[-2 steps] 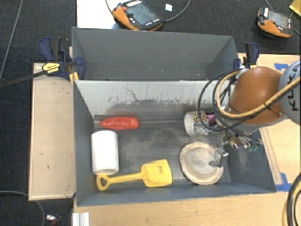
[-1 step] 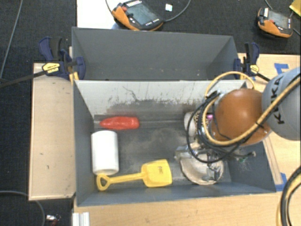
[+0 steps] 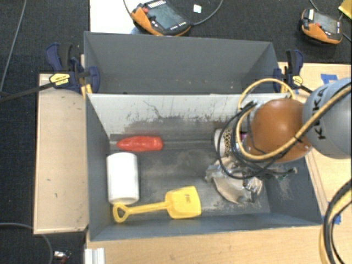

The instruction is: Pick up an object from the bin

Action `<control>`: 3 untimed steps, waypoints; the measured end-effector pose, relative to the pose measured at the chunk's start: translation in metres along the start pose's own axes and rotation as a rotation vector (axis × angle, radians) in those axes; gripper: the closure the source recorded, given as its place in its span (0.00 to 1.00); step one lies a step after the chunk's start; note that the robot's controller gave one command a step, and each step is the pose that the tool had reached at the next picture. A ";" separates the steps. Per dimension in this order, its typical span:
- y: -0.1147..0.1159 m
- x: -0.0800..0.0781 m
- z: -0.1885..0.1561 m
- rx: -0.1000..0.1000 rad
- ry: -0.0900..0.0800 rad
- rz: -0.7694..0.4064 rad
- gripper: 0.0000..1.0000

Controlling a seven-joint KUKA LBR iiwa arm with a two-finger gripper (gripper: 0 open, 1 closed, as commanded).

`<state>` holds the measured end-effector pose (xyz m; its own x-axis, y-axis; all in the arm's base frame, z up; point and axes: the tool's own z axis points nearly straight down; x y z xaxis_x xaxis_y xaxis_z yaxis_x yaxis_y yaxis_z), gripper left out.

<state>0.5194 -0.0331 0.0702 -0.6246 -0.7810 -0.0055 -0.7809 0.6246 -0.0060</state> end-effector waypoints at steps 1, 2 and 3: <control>0.021 0.042 0.000 -0.002 -0.002 -0.311 1.00; 0.021 0.042 -0.001 -0.002 -0.002 -0.311 1.00; 0.020 0.040 -0.072 -0.001 -0.004 -0.305 1.00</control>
Offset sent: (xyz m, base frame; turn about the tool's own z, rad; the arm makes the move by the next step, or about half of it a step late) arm 0.0000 0.0000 0.0000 0.0000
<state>0.4778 -0.0521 0.1416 -0.3612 -0.9325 -0.0078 -0.9325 0.3612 -0.0068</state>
